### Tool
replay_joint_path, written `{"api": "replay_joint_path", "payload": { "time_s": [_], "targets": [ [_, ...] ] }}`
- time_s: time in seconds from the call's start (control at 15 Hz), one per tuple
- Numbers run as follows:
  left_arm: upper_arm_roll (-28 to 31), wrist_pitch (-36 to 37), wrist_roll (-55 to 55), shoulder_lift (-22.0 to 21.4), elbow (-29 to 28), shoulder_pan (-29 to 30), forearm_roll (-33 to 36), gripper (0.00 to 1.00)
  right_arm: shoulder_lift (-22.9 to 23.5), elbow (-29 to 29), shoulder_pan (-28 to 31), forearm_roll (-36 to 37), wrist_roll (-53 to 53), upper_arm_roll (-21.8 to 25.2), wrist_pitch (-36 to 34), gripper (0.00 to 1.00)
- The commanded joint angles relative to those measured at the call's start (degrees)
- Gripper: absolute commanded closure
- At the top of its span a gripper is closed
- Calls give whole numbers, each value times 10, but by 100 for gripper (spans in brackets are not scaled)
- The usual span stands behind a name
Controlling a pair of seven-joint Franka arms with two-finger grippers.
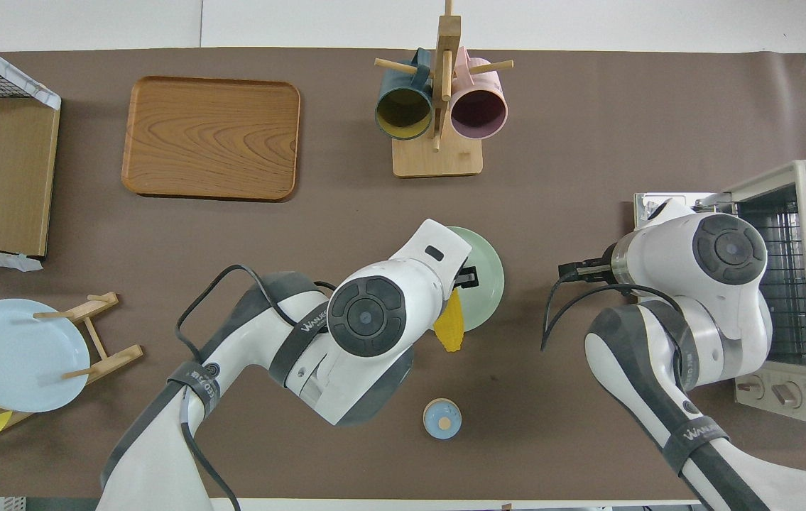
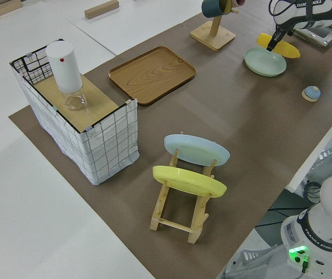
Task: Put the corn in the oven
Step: 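Lower the corn onto the green plate while the right gripper opens the oven door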
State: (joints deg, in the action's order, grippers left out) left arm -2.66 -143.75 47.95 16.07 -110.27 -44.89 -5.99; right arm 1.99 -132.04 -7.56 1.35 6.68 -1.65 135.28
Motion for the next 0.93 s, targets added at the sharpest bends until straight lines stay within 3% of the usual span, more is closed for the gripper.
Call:
{"api": "replay_joint_path", "payload": {
  "time_s": [0.0, 0.47, 0.53, 0.6, 0.67, 0.87],
  "targets": [
    [12, -18, 8, 48, 33, -17, -7, 100, 0, 6, 9, -11, 1, -2, -22, 0],
    [12, -44, 3, 65, 31, -22, -4, 100, 0, 6, 7, -11, -2, -2, -25, 0],
    [13, -44, 2, 65, 31, -22, -4, 80, 0, 7, 7, -11, -2, -2, -25, 0],
    [13, -43, 3, 65, 32, -20, -4, 25, 0, 7, 6, -11, -2, -2, -25, 0],
    [13, -37, 3, 65, 32, -18, -4, 0, 0, 7, 6, -11, -3, -2, -25, 0],
    [16, -24, 0, 60, 33, -13, -4, 0, 0, 7, 6, -11, -2, -2, -24, 0]
  ]
}}
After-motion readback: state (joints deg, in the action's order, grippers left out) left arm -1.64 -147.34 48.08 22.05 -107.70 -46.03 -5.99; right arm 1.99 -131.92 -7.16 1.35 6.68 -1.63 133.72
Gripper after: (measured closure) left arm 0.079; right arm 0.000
